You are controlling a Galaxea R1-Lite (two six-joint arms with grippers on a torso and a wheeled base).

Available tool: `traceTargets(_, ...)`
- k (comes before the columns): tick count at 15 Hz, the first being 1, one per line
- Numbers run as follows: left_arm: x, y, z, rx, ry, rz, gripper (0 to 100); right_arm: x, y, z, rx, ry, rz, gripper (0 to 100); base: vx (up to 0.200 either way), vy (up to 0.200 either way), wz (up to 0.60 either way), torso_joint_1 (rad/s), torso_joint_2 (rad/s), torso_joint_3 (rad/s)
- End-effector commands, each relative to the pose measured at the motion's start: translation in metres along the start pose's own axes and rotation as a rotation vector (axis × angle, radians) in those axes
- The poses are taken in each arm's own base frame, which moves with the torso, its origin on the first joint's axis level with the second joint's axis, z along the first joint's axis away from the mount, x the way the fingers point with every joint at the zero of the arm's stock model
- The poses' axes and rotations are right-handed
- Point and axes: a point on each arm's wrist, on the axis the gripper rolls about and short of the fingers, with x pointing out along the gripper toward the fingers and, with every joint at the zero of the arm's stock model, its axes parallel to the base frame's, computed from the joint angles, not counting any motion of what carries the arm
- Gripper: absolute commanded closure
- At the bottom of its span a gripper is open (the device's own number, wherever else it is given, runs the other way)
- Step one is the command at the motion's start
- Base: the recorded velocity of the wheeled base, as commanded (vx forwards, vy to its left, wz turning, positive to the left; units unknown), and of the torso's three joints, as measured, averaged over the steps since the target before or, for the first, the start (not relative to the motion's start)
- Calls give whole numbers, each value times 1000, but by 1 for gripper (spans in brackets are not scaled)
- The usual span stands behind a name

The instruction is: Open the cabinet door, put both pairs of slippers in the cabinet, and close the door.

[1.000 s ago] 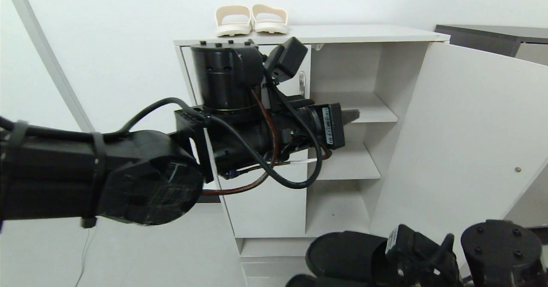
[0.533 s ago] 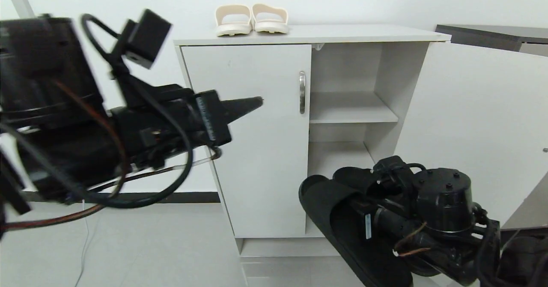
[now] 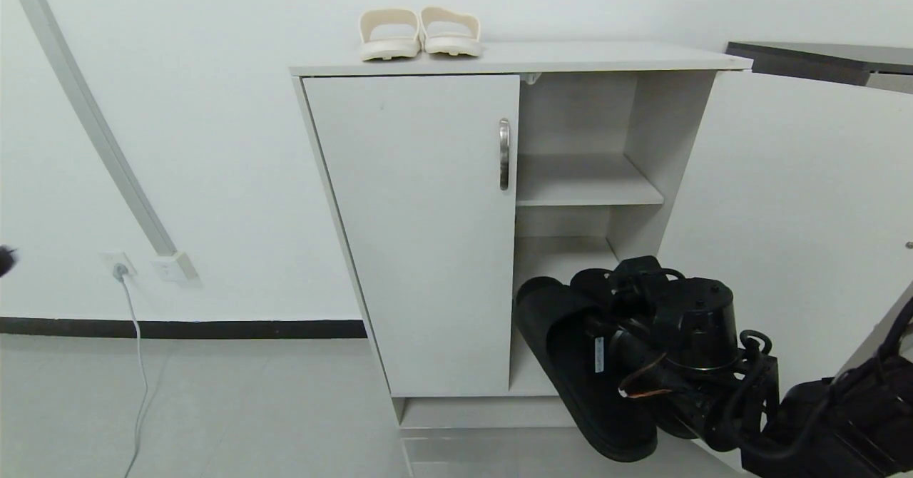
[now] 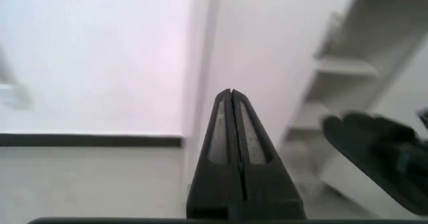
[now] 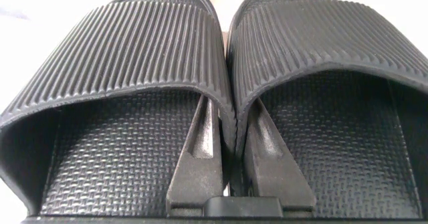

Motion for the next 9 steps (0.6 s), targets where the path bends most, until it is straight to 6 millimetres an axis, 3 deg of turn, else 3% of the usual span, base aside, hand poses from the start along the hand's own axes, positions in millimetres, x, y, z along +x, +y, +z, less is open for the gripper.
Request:
traceTargets(1, -64, 16, -56, 5, -102, 223, 100, -1, 0, -1, -3, 4, 0, 100, 0, 0, 0, 0, 0, 0)
traceTargets(6, -80, 20, -134, 69, -78, 359, 100, -4, 0, -7, -17, 21, 5, 100, 0, 0, 0, 0, 0, 0)
traceTargets(9, -81, 21, -158, 100, -69, 284, 100, -5, 1, -8, -19, 19, 9, 100, 0, 0, 0, 0, 0, 0)
